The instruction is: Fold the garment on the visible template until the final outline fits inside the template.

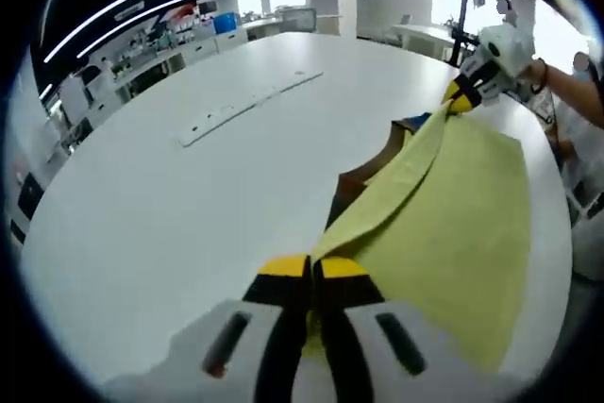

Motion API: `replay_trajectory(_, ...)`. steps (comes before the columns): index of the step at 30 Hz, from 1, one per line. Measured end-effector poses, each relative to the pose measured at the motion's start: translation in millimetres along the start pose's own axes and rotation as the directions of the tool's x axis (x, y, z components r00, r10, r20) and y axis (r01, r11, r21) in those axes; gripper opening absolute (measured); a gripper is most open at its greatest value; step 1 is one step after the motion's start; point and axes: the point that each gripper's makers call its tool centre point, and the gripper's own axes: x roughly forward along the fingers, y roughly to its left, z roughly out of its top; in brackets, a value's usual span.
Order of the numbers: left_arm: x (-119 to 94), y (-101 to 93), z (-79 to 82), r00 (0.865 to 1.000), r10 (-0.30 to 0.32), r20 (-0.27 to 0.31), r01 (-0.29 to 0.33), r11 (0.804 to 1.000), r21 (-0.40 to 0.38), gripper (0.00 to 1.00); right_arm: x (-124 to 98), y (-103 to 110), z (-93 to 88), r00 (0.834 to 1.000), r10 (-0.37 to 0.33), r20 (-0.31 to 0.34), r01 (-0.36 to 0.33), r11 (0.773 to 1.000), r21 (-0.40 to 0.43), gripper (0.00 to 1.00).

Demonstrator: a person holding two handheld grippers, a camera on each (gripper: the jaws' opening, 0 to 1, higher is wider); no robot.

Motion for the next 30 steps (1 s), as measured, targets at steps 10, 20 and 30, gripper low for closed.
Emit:
replay_trajectory(10, -7.3, -3.6, -1.1, 0.999, 0.025, -0.022, -0.023, 0.995, 0.094, 0.06, -13.7, -6.6, -1.5, 0.999, -0.029, 0.020, 0.026, 0.995, 0.101, 0.13)
replay_trajectory(20, -23.7, 0.8, -12.4, 0.998, 0.060, -0.011, -0.057, 0.981, 0.184, 0.18, -30.7, 6.5, 19.3, 0.991, -0.012, 0.131, -0.002, 0.994, 0.108, 0.21)
replay_trajectory(30, -25.7, 3.5, -27.3, 0.996, 0.077, -0.054, -0.055, 0.939, 0.338, 0.17, -8.2, 5.0, 2.2, 0.998, -0.005, 0.067, 0.002, 0.999, 0.039, 0.15)
